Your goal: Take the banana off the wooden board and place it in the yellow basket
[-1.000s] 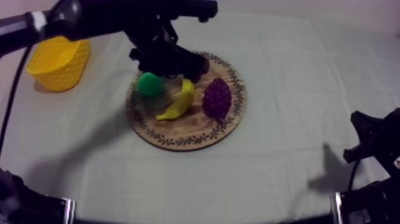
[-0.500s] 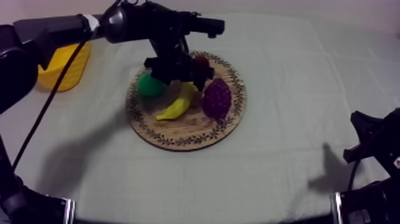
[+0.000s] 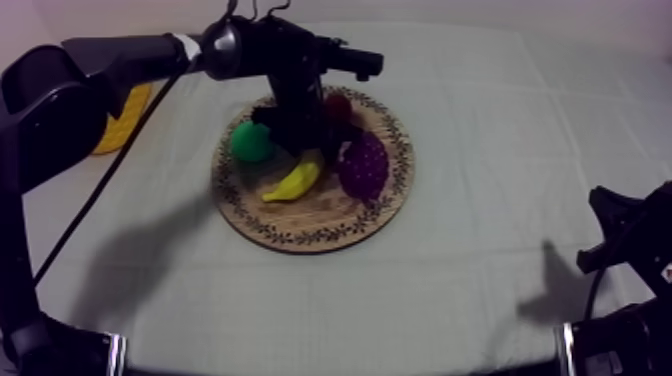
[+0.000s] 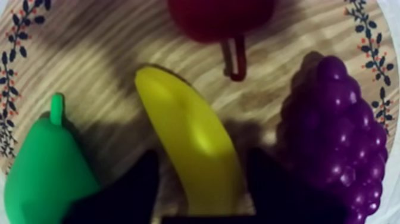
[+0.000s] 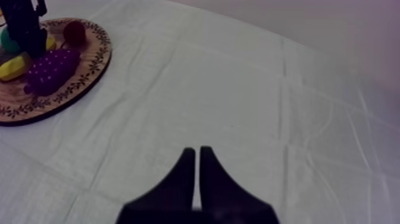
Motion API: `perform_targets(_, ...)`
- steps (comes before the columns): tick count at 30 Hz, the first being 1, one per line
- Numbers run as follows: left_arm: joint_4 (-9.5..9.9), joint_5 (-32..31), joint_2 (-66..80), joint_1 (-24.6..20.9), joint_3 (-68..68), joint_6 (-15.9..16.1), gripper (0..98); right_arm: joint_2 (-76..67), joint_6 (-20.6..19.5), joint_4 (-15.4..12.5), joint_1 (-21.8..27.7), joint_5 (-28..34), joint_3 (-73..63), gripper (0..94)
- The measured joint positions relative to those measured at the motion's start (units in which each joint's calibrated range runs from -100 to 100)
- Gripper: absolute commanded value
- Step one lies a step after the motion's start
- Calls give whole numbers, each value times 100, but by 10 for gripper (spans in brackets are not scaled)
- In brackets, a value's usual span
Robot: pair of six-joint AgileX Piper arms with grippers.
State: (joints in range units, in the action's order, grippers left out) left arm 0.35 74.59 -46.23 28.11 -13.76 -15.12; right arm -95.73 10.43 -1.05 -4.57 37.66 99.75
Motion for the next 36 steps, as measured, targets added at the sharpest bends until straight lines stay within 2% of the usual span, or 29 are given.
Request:
perform_targets(2,-35,37,37,3,-11,-70,216,0,0,0,0,0,0,4)
perform_targets(7,22,120,226,65,78,-179,165,0,0,0,0,0,0,4)
perform_targets(13,319,500,1025,244,319,-413,164,0,0,0,0,0,0,4)
perform_targets(20,710,723,2394,173,708,-422,151,0,0,0,0,0,0,4)
perform_targets(28,1156,723,4232,-423,1372,-200,136,0,0,0,0,0,0,4)
perform_targets(36,1313,445,5007,-1409,1571,263,157,0,0,0,0,0,0,4)
